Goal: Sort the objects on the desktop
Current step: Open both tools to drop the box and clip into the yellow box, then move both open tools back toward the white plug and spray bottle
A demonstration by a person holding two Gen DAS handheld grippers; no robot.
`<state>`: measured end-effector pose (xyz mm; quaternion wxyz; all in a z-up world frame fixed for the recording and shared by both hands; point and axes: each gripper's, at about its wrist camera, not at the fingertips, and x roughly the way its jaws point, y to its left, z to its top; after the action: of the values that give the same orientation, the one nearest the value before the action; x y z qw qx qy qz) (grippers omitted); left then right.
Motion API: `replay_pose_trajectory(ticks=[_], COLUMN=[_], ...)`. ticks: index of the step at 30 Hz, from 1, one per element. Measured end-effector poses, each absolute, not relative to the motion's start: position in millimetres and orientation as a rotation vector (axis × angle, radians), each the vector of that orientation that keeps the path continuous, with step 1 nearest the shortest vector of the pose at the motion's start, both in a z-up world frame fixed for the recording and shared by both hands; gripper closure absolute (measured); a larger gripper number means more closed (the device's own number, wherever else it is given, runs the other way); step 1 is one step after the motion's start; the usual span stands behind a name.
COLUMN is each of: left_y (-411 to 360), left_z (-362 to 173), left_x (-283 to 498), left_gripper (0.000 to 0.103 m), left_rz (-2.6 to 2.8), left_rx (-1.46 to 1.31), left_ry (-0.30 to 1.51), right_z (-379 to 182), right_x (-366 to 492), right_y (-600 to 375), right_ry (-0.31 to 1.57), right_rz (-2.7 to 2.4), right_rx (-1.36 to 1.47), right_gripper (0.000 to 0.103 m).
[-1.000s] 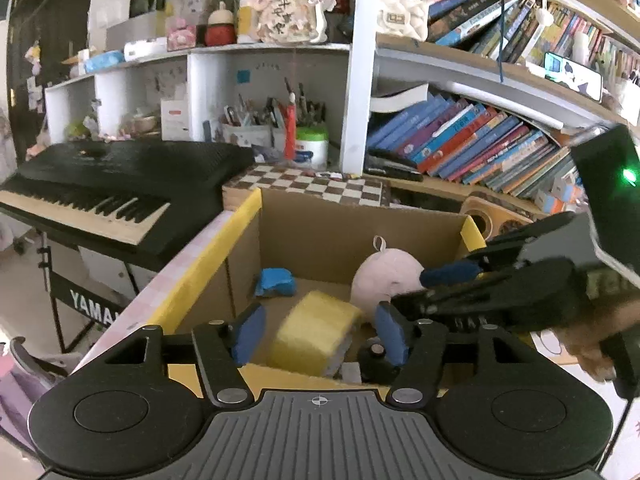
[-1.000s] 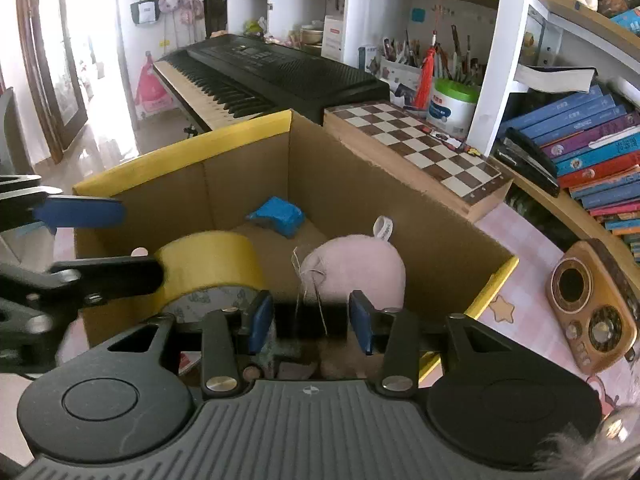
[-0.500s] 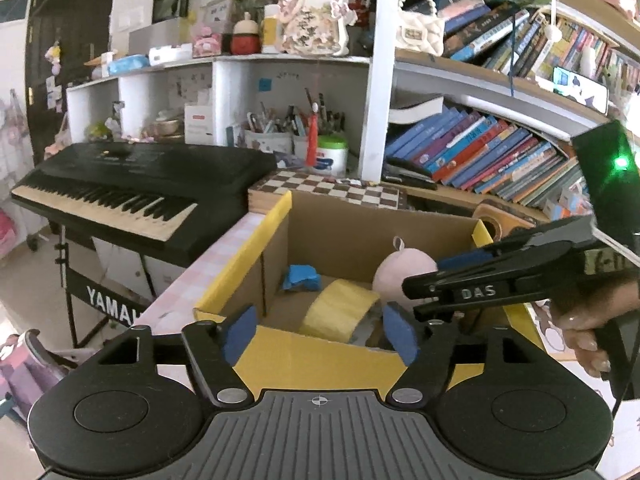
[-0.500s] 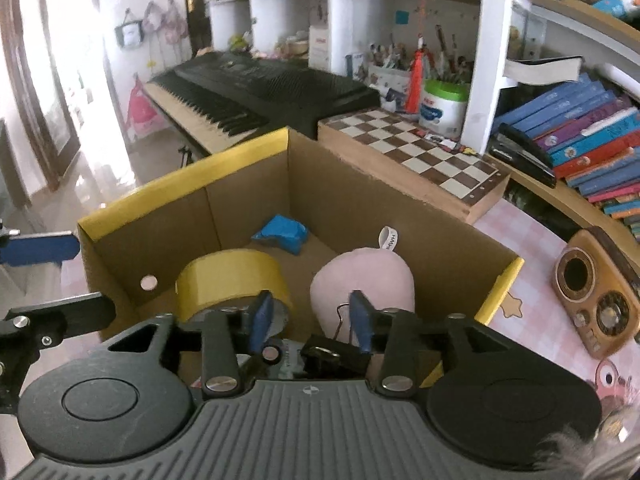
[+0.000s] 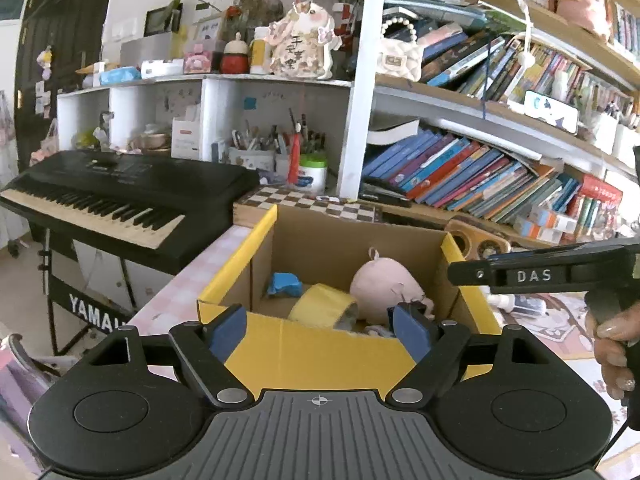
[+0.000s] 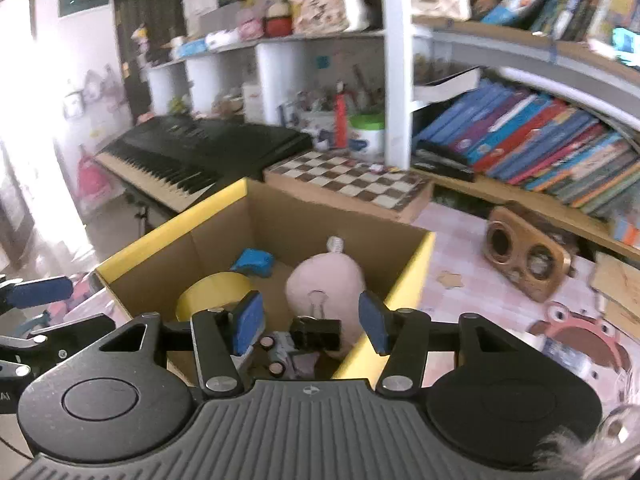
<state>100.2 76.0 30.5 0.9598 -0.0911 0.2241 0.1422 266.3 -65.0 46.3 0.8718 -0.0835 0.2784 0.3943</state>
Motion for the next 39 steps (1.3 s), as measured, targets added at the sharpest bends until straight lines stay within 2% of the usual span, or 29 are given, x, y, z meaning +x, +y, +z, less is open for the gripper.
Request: replay_pose_trajectory(ticks=[13,17,19,23,28,30,39], left_y=[59,49,45,38,31,28,16], left_z=[21,20,19,19,19,19,15], left_x=[50,31,21,3,-14,-19,-31], left_gripper=[0.02,0.019,0.015,0.015,0.014,0.014,0.014], left_rz=[0.23,0.206,0.198,0.174,0.148,0.138,0.087], left_rx=[-0.182,-0.161,-0.158,-0.148,-0.127,-0.123,-0.116], left_ry=[0.483,0.496,0.501,0.503,0.5,0.5,0.509], right_z=[31,22,18,14,12,12,9], right_x=[192,156,139,111,90,83,55], right_y=[-114,-125,-129,-138,-146,-147,-154], right_ry=[0.636,0.642,0.645,0.652,0.656,0.655,0.659], right_rz=[0.658,0.625,0.611,0.565,0.524,0.514,0.51], right_rx=[-0.096,-0.097,-0.093,-0.074,-0.07,-0.07,-0.101], right_gripper=[0.049,0.041,0.035,0.02,0.017,0.012,0.01])
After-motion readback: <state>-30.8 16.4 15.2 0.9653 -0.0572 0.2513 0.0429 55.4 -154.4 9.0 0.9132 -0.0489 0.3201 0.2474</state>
